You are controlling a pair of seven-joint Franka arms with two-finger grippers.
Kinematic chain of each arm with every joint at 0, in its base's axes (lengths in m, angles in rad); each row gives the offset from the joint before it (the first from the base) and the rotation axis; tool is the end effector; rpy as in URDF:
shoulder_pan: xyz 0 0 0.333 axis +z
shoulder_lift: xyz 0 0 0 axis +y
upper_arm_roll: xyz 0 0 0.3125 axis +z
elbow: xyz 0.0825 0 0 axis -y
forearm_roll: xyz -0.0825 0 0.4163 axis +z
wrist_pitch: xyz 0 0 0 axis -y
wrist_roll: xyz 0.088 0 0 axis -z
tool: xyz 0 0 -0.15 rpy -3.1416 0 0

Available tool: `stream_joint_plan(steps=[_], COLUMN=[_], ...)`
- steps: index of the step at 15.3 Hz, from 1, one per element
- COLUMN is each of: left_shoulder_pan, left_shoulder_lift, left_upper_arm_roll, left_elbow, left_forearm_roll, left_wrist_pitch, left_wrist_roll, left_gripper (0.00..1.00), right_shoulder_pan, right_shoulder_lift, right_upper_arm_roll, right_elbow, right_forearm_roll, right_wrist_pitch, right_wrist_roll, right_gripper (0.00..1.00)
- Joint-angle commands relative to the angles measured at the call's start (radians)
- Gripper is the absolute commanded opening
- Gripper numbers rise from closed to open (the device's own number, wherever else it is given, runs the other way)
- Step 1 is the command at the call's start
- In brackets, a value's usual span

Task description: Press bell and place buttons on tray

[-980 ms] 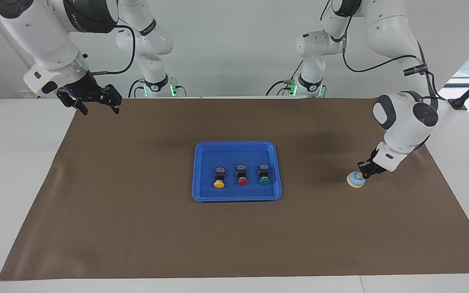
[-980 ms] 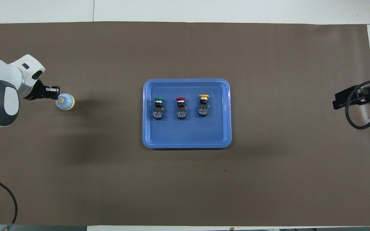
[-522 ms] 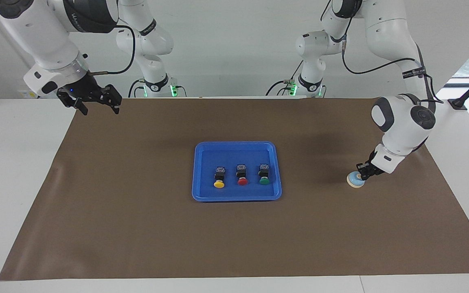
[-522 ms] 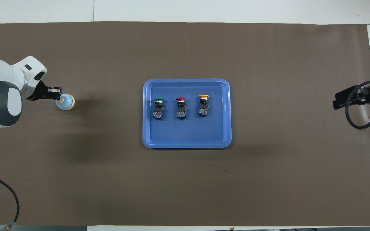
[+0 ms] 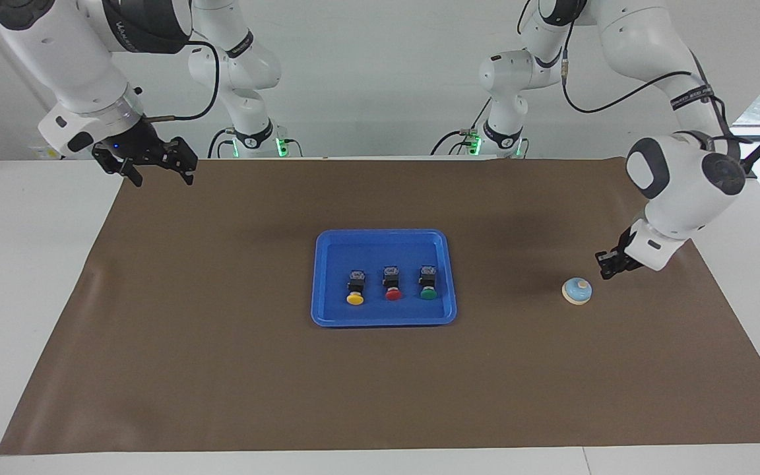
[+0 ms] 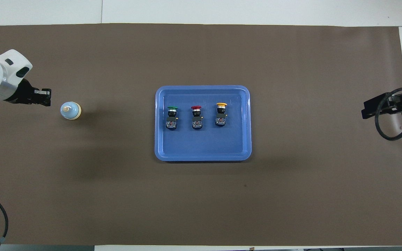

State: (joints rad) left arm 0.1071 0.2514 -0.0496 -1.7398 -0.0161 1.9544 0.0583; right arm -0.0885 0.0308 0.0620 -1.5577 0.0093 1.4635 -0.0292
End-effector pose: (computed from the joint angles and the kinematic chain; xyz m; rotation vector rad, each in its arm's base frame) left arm 0.6527 0.0373 0.3677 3.1118 0.0106 -0.0543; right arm 0.5782 -0.0143 0.5582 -3.1209 -0.0050 0.1947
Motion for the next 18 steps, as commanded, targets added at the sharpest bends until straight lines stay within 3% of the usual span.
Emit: stream_joint_plan(steps=[1, 4, 9, 11, 12, 18], left_shoulder_pan=[0.014, 0.035, 0.034, 0.023, 0.022, -0.007], left_shoulder_lift=[-0.118, -0.236, -0.342, -0.351, -0.351, -0.351], left_upper_arm_roll=[-0.001, -0.003, -0.004, -0.007, -0.013, -0.016], left_elbow=[0.003, 0.003, 0.005, 0.003, 0.005, 0.008], left_forearm_roll=[0.013, 0.013, 0.005, 0.004, 0.001, -0.021], left_wrist_pitch=[-0.1, -0.196, -0.313, -0.322, -0.322, -0.385], left_wrist_roll=[0.012, 0.014, 0.012, 0.008, 0.006, 0.005], left_gripper=[0.0, 0.0, 0.0, 0.86, 1.0, 1.0], right_shoulder_pan=[-0.008, -0.008, -0.008, -0.008, -0.008, -0.008], right_shoulder_lift=[-0.014, -0.014, -0.014, -0.014, -0.014, -0.014], right_upper_arm_roll=[0.009, 0.009, 0.009, 0.009, 0.009, 0.009], right_elbow=[-0.019, -0.019, -0.019, -0.019, -0.019, -0.019], right_forearm_roll=[-0.012, -0.012, -0.012, -0.012, -0.012, -0.012], right_wrist_pitch=[0.009, 0.009, 0.009, 0.009, 0.009, 0.009], right_wrist_roll=[-0.015, -0.015, -0.015, -0.015, -0.015, -0.015], right_gripper=[1.0, 1.0, 1.0, 1.0, 1.0, 1.0])
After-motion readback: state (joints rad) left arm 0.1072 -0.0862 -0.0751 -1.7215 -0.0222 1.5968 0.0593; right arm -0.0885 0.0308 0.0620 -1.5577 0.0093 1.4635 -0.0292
